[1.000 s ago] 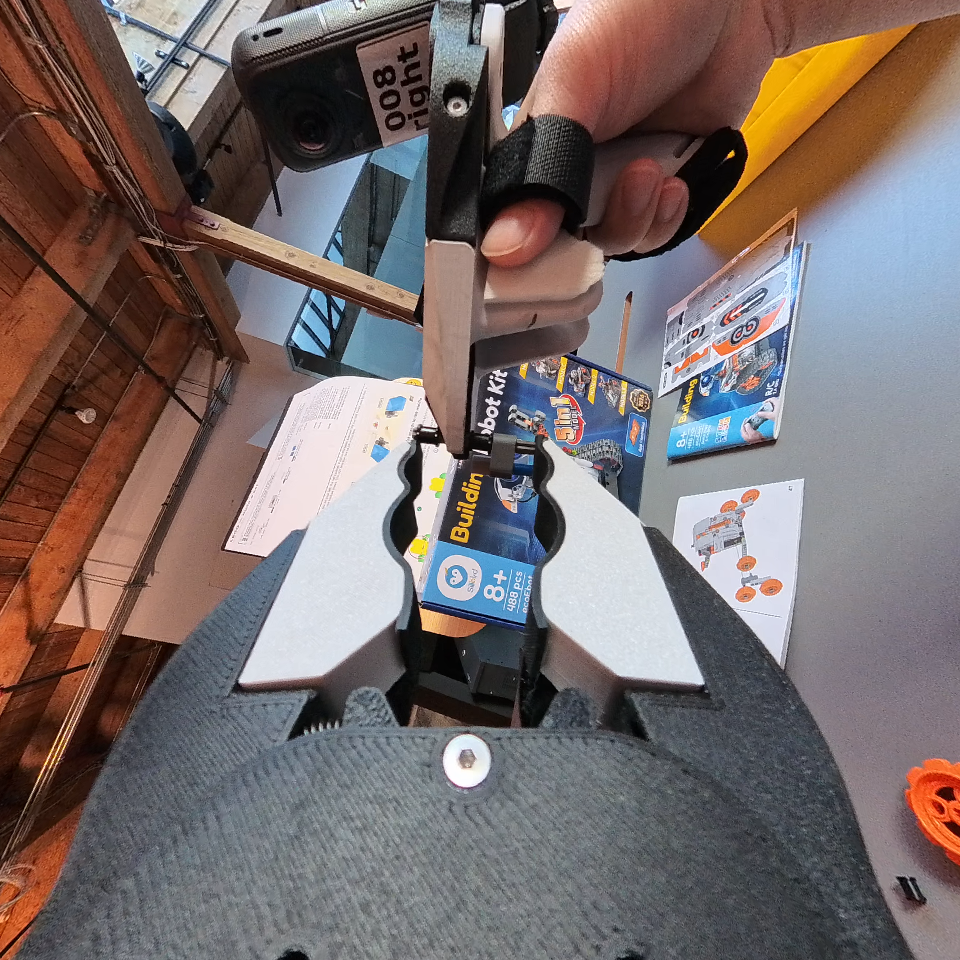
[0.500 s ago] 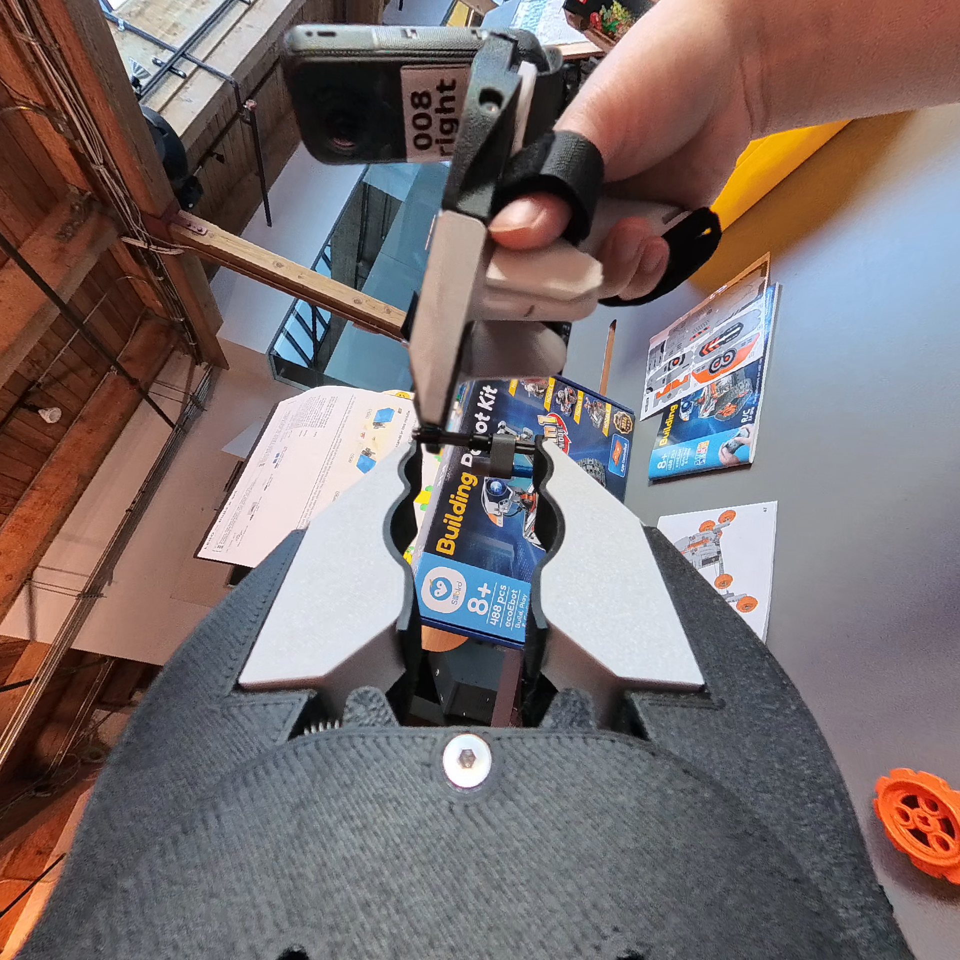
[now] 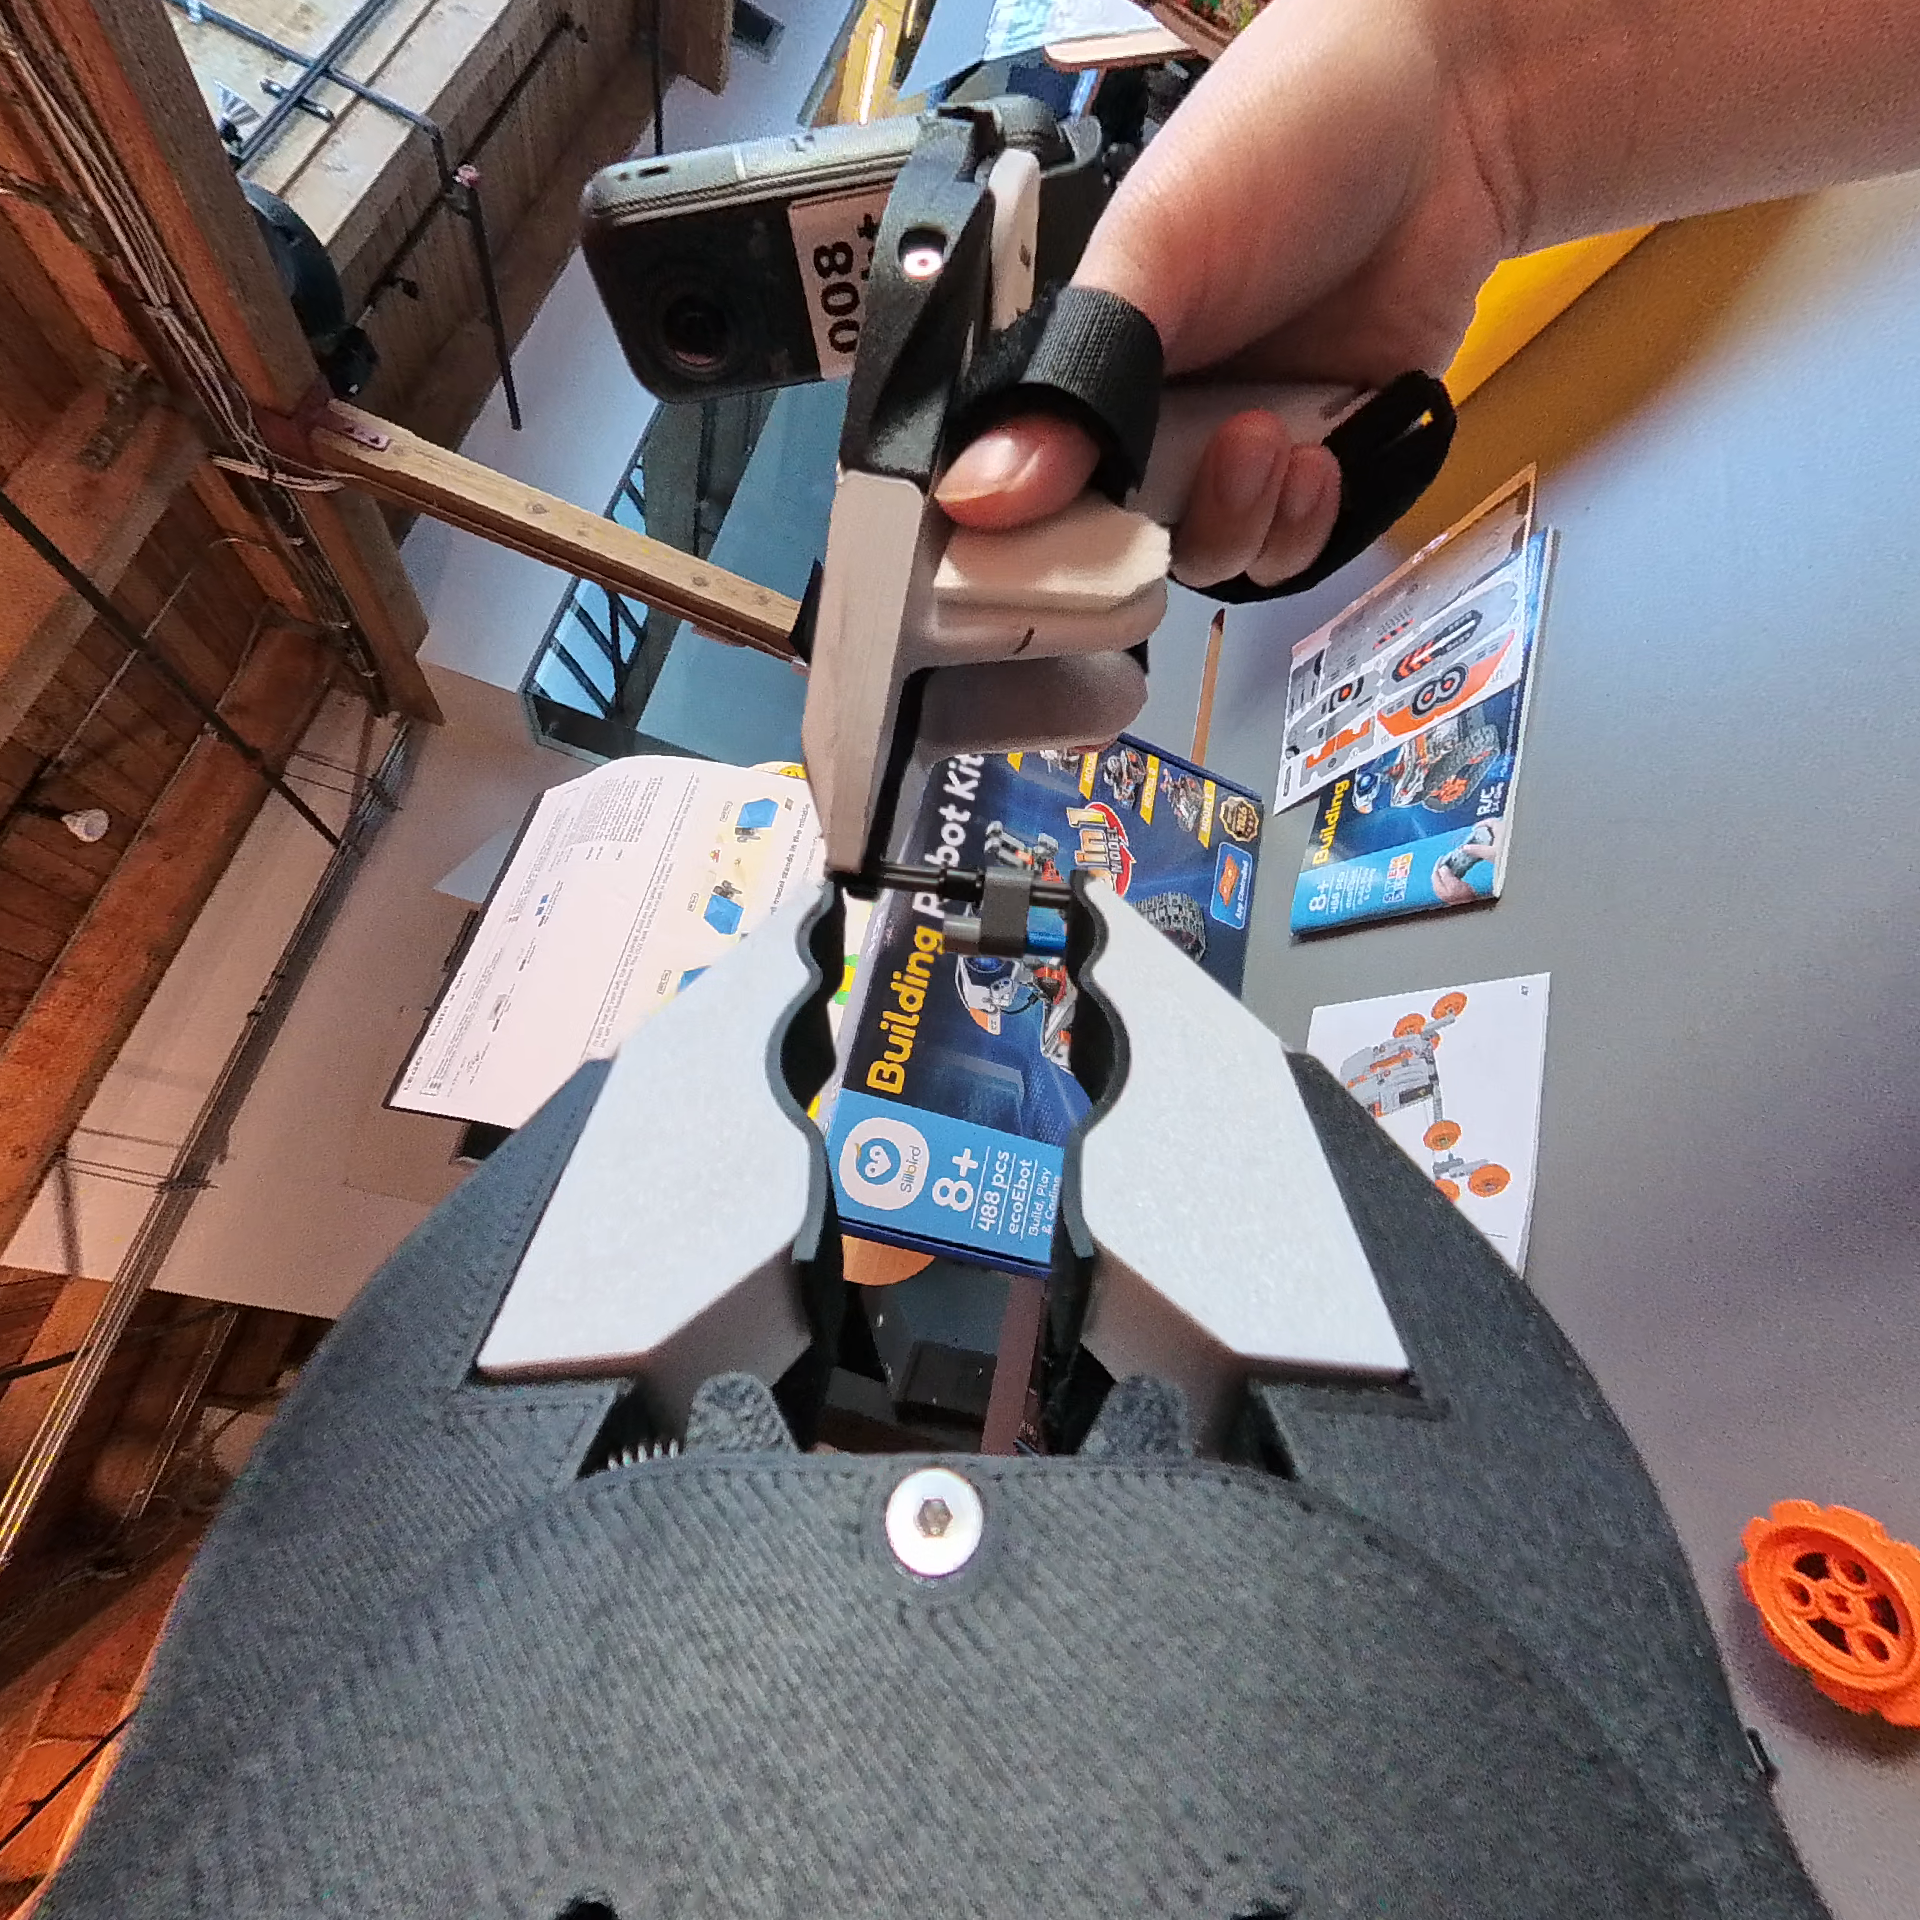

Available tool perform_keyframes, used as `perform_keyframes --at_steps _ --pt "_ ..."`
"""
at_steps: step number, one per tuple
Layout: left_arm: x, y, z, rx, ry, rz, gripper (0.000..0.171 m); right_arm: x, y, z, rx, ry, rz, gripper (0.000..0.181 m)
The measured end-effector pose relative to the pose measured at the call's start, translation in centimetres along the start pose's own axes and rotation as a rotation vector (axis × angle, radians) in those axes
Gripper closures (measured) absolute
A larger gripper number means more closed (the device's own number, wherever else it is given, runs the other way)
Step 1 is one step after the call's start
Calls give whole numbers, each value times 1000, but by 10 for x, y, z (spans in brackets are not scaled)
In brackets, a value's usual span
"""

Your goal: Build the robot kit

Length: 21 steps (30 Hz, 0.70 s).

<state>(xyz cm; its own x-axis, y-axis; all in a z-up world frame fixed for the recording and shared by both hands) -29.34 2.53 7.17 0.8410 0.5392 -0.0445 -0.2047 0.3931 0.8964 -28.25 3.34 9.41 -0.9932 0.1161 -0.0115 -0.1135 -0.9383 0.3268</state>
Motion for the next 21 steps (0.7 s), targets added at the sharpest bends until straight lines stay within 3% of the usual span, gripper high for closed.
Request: perform_keyframes --at_steps 4,6,21 --pt "0 0 2 -5 -10 0 132 -1 2 -1 -11 15 5 177" --pt "-3 3 5 4 -27 23 142 -1 6 -2 -9 21 30 176" --pt "-5 3 3 -28 -24 -12 142 2 5 -3 37 9 55 176"
Point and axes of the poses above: each gripper's, where its closed fingertips meet, x out along the fingers, z out of its top, y = z × x across the jaws, the point moved 2 cm from there along -x, back along the fingers, and after that the axes turned 3 degrees about -x, right-handed, at the moved point
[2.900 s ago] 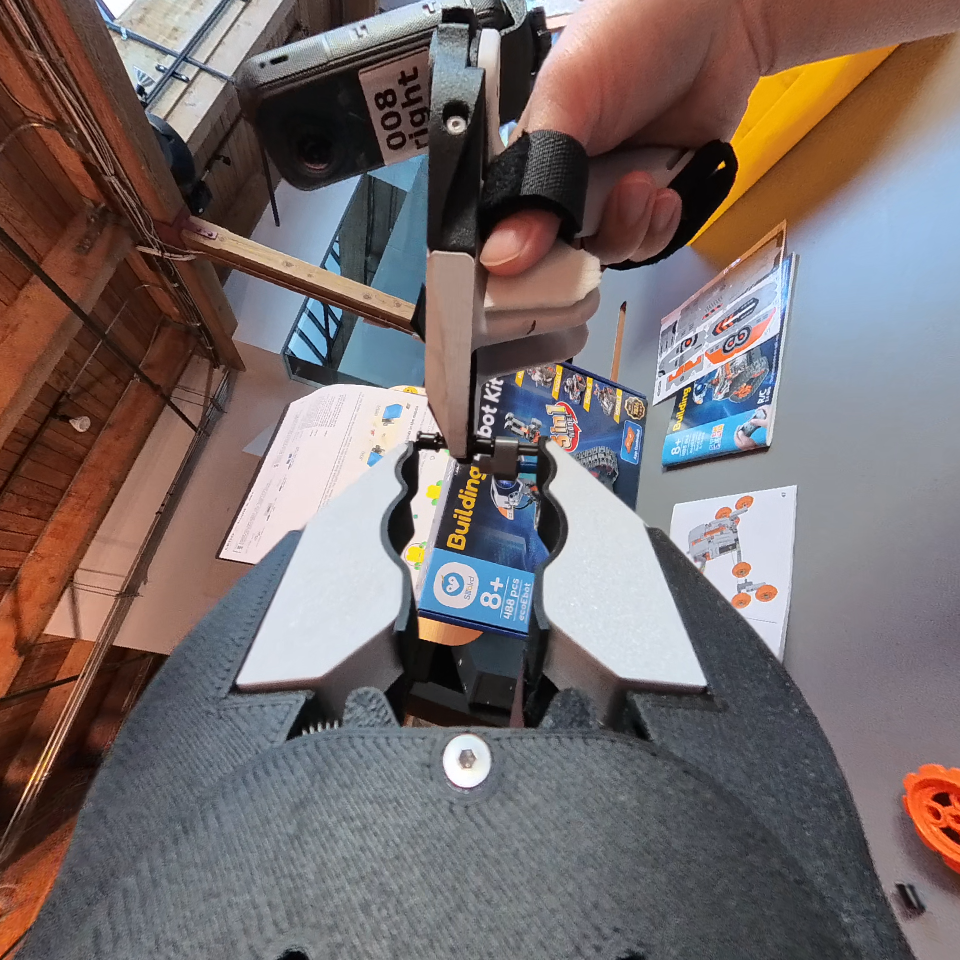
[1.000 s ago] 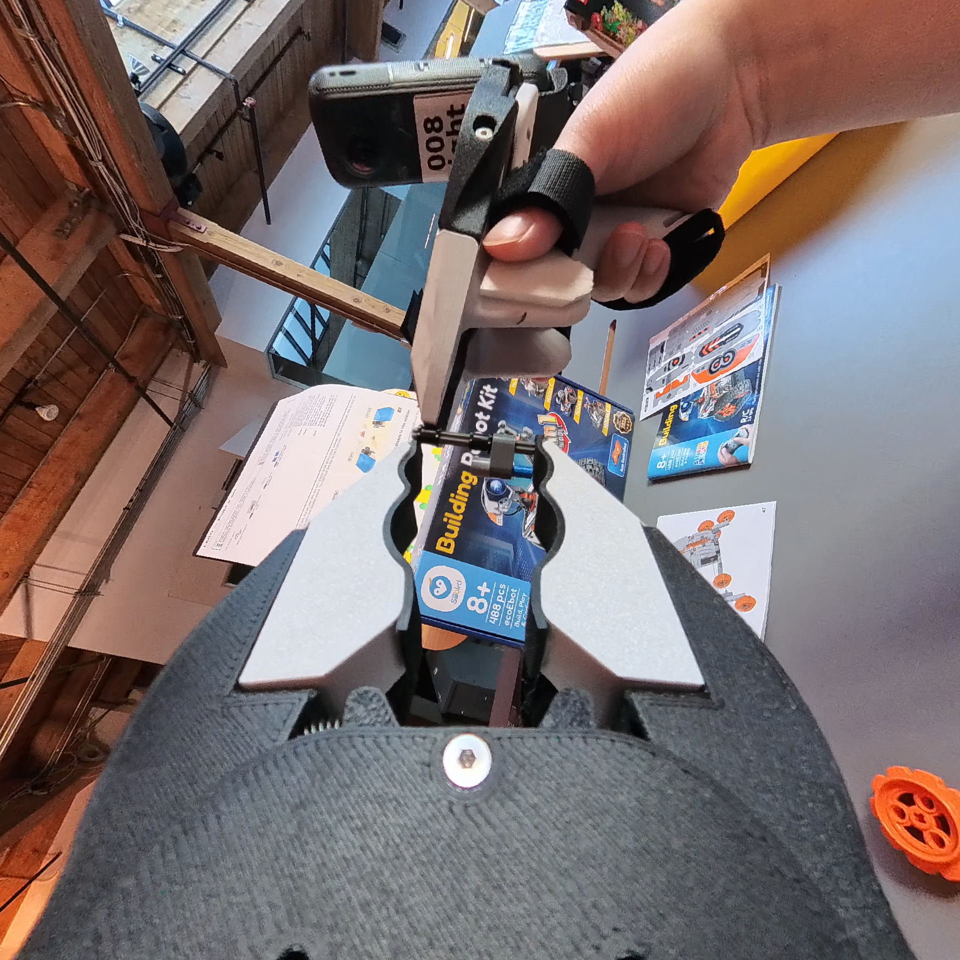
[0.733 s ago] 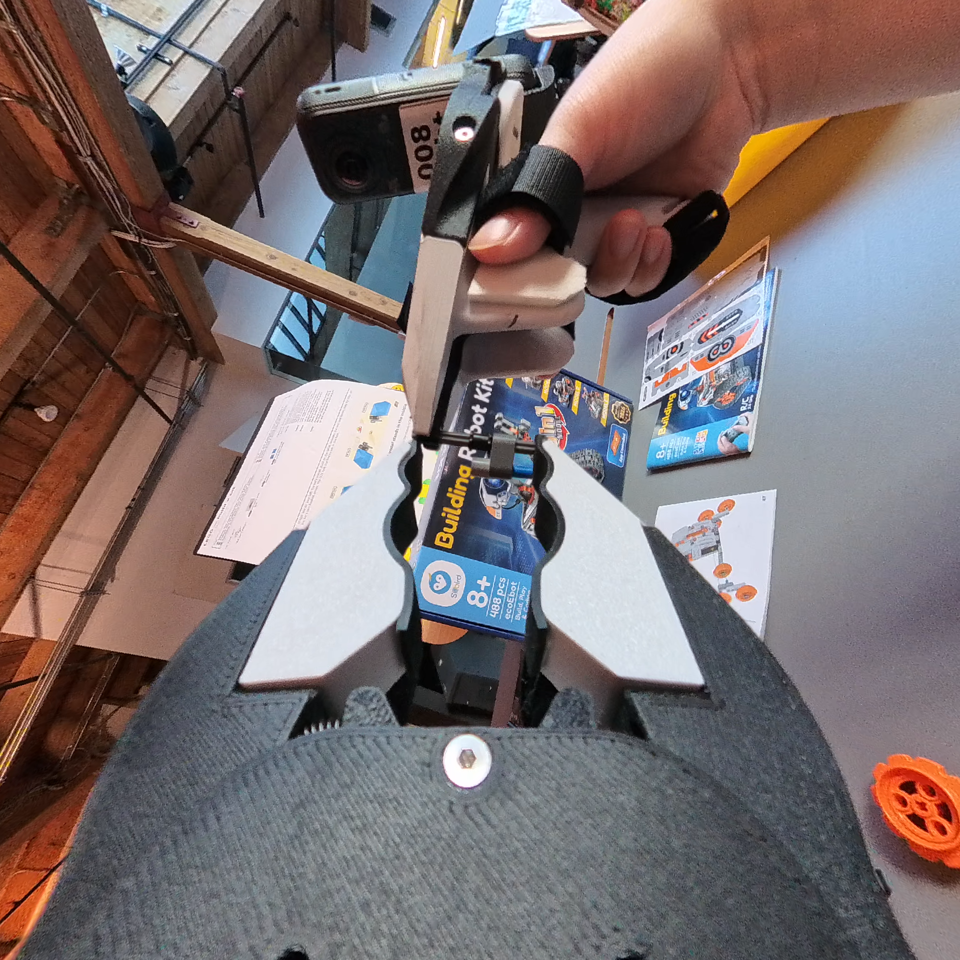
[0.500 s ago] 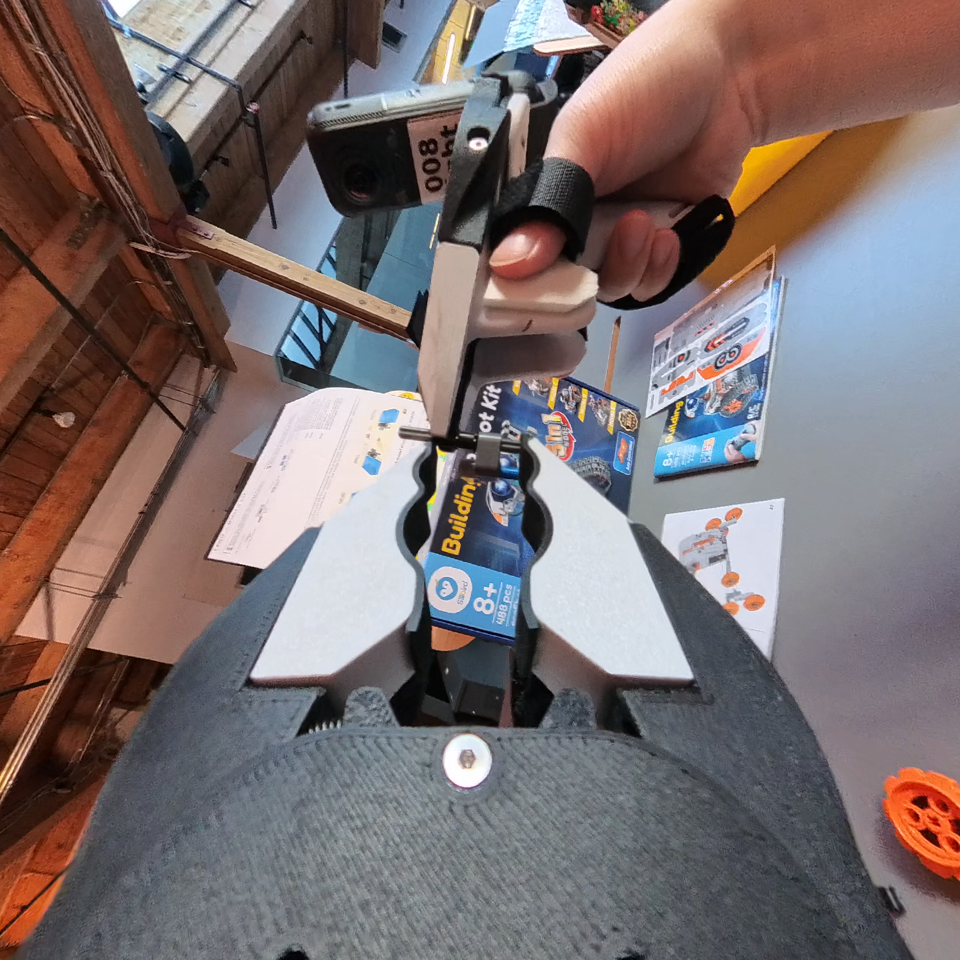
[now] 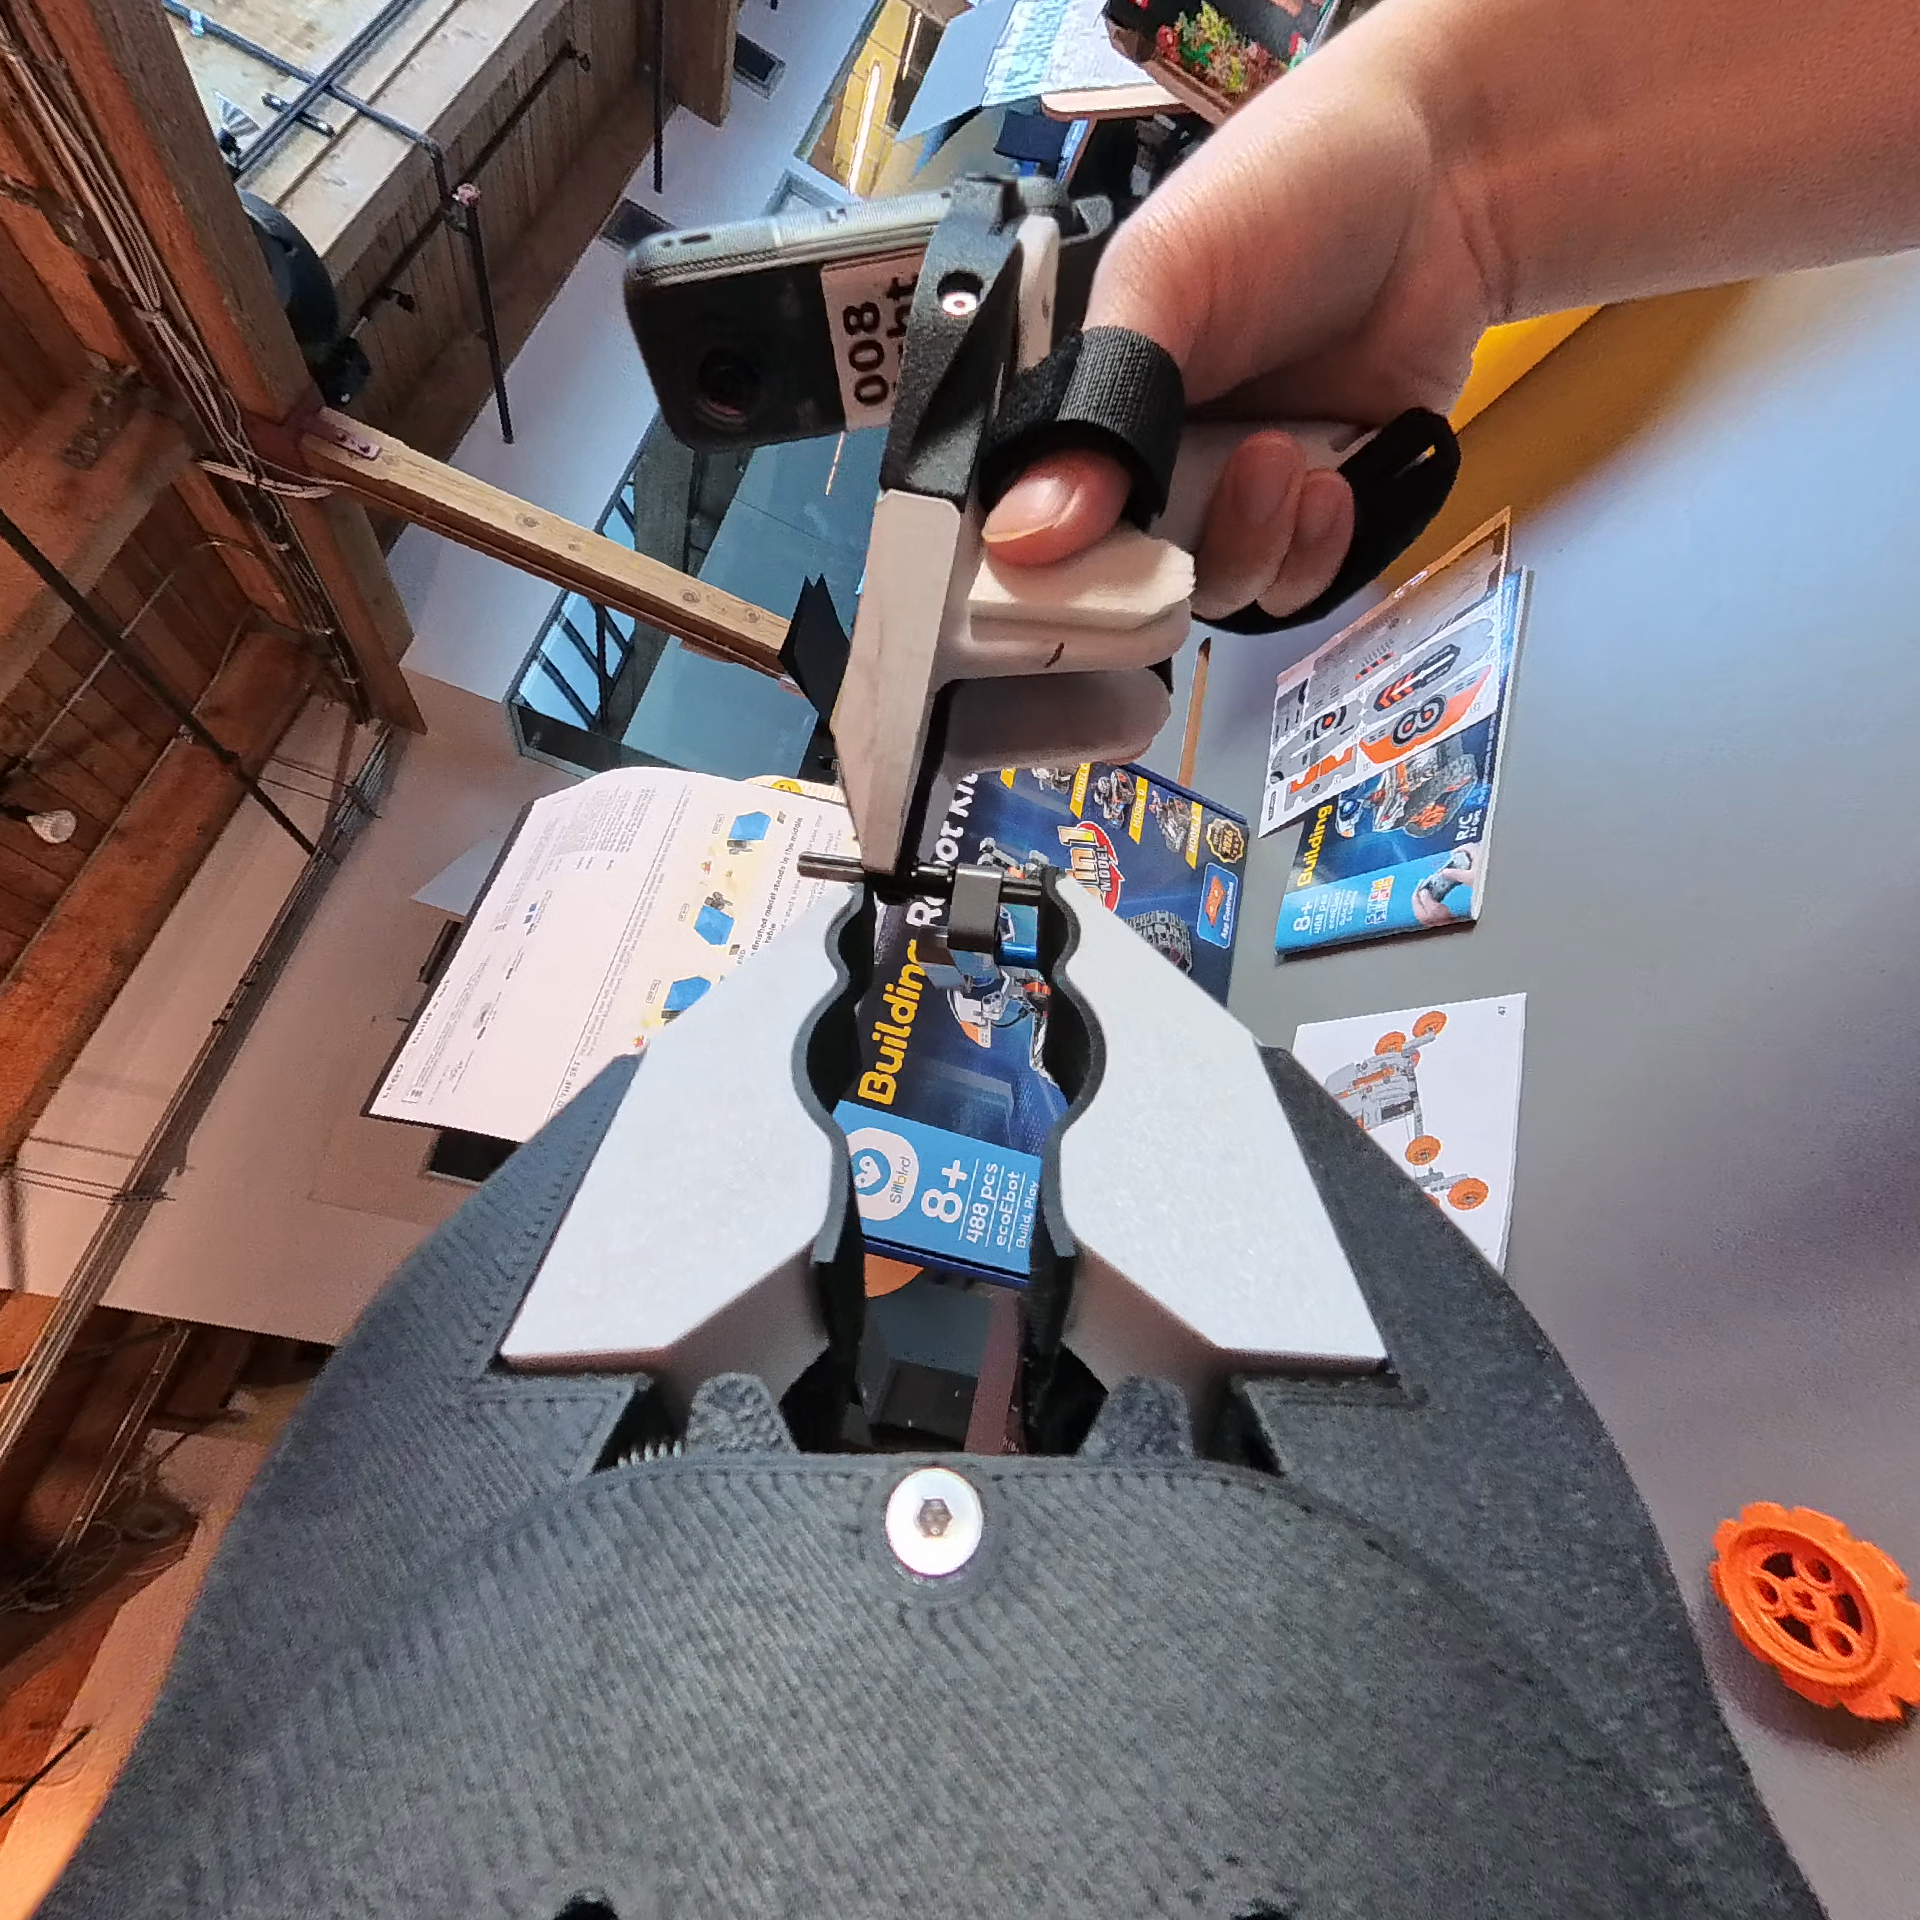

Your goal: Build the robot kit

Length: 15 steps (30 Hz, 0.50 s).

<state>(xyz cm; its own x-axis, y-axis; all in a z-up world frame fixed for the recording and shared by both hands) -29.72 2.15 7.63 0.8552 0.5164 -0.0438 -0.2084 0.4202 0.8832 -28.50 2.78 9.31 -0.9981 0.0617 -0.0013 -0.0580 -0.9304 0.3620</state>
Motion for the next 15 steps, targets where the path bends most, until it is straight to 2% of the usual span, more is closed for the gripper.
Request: perform_keyframes --at_steps 7,12,15 --pt "3 1 -2 -32 4 3 142 -1 -4 1 25 -10 -15 176" --pt "4 0 1 -209 -20 -98 142 -3 -4 -1 80 -12 12 176" --pt "5 0 -3 -212 -7 -98 142 -2 -8 -1 96 -18 1 176"
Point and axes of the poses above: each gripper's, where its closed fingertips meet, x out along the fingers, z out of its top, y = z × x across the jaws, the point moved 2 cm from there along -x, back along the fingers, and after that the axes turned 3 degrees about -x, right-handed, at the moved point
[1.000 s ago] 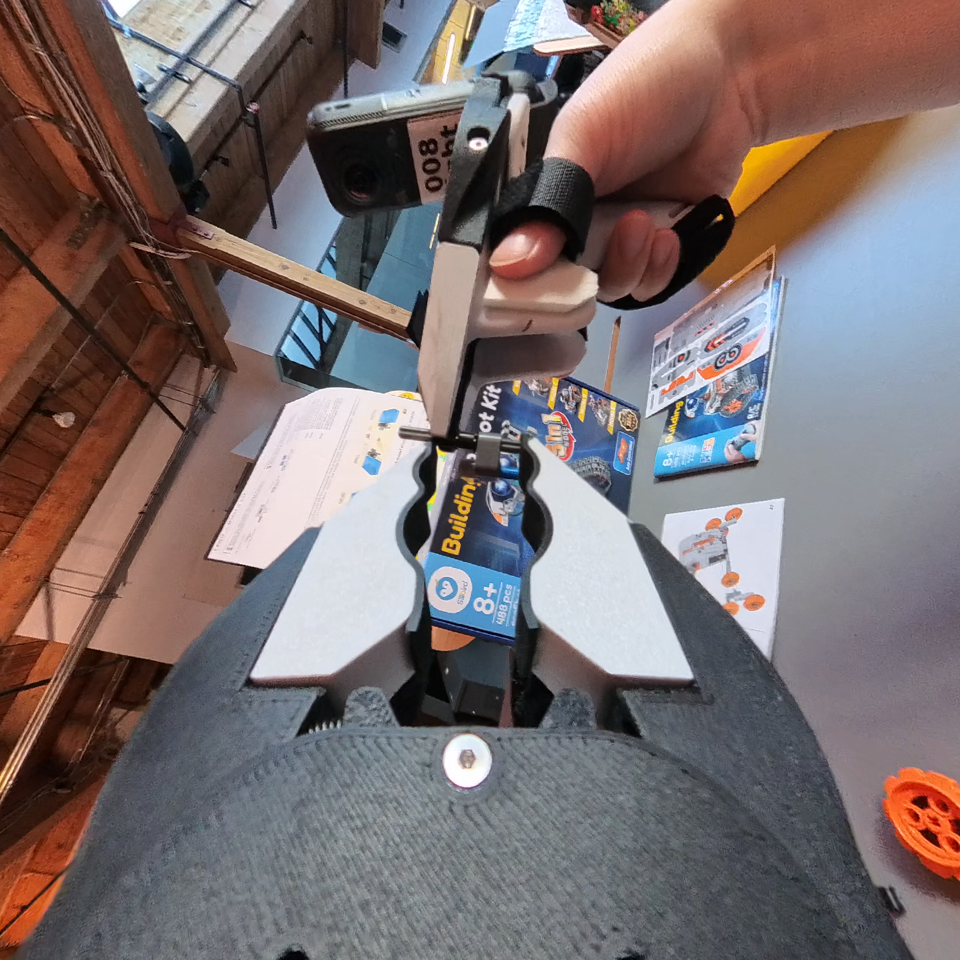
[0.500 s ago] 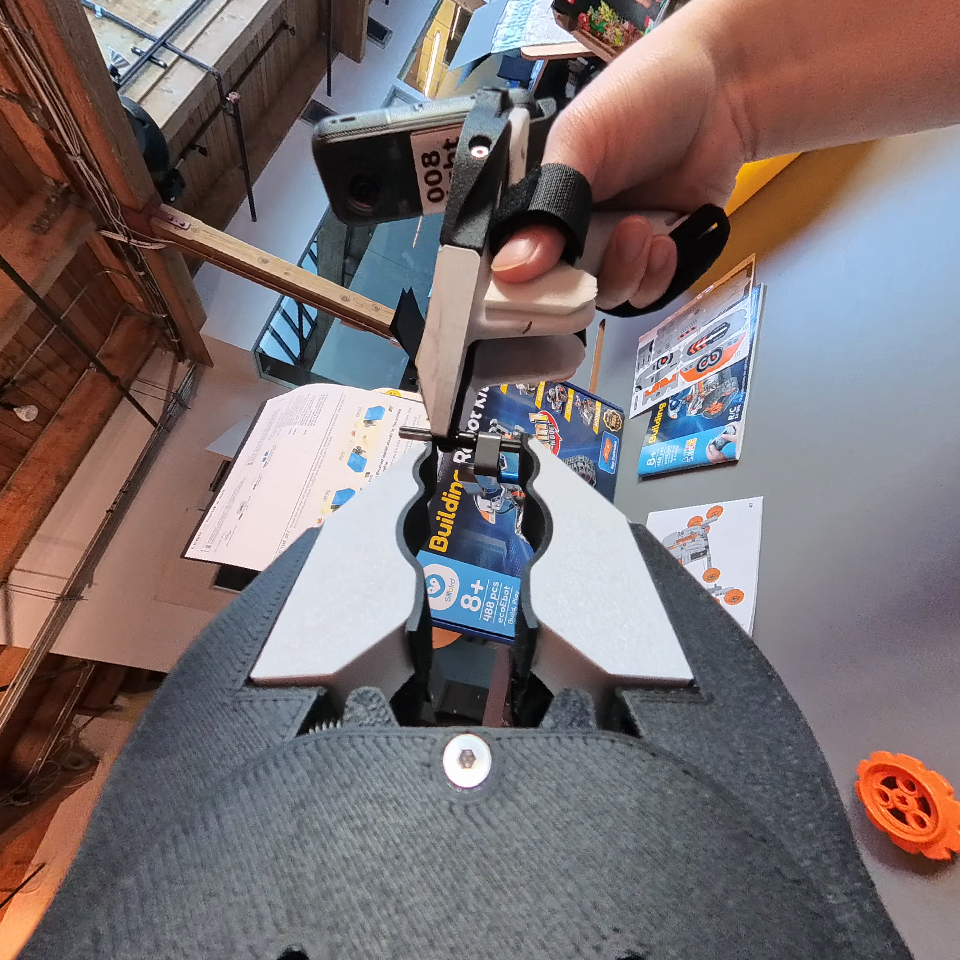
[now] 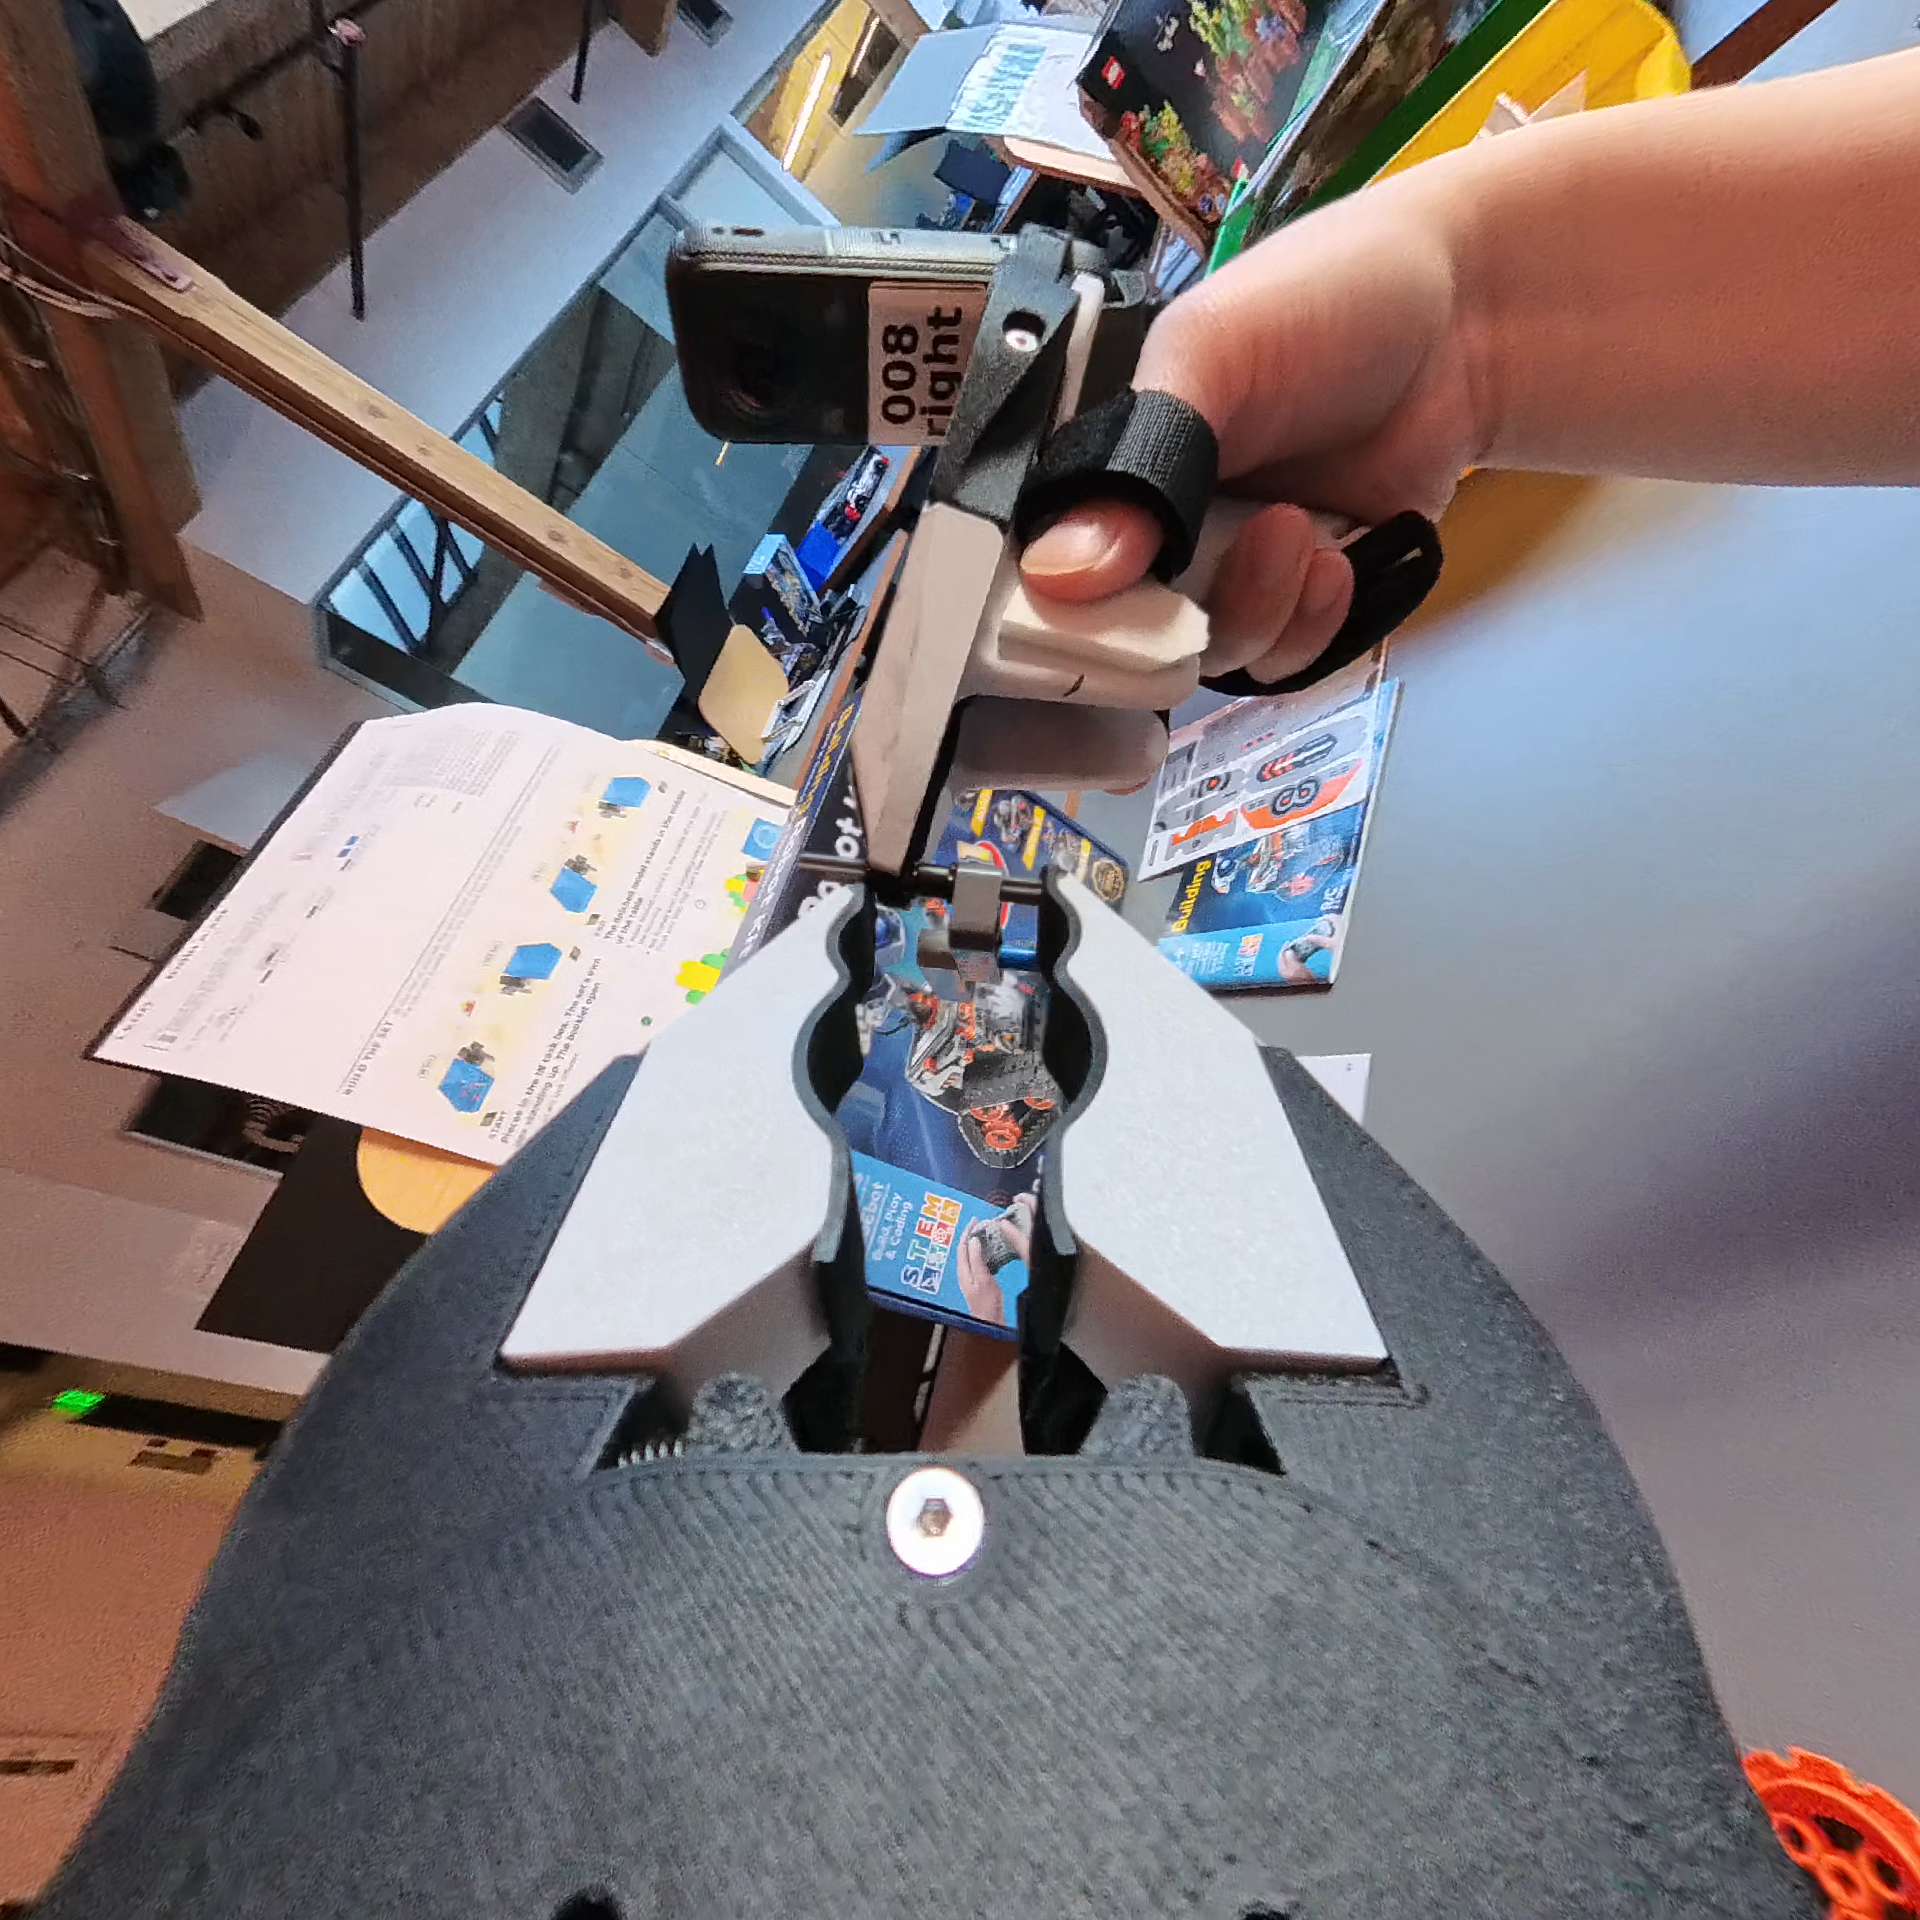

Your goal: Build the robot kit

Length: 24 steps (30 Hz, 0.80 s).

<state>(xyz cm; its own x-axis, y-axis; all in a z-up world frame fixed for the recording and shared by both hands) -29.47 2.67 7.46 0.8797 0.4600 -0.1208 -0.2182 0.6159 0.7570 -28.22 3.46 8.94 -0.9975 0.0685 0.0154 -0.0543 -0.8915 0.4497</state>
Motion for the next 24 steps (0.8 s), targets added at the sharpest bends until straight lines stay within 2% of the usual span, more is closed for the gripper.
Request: perform_keyframes --at_steps 9,12,14,19,24 --pt "3 -3 -2 38 25 1 142 -3 -2 -3 -2 23 -9 176" --pt "0 -2 0 154 -6 60 142 -2 3 -1 -32 15 21 176" --pt "-1 -3 -3 217 15 77 142 0 1 -2 -75 30 3 176" --pt "-4 8 -3 139 7 114 142 -7 3 9 -116 -47 -3 163" --pt "-2 24 -12 101 67 219 141 -11 -6 20 -252 -98 -147 164"
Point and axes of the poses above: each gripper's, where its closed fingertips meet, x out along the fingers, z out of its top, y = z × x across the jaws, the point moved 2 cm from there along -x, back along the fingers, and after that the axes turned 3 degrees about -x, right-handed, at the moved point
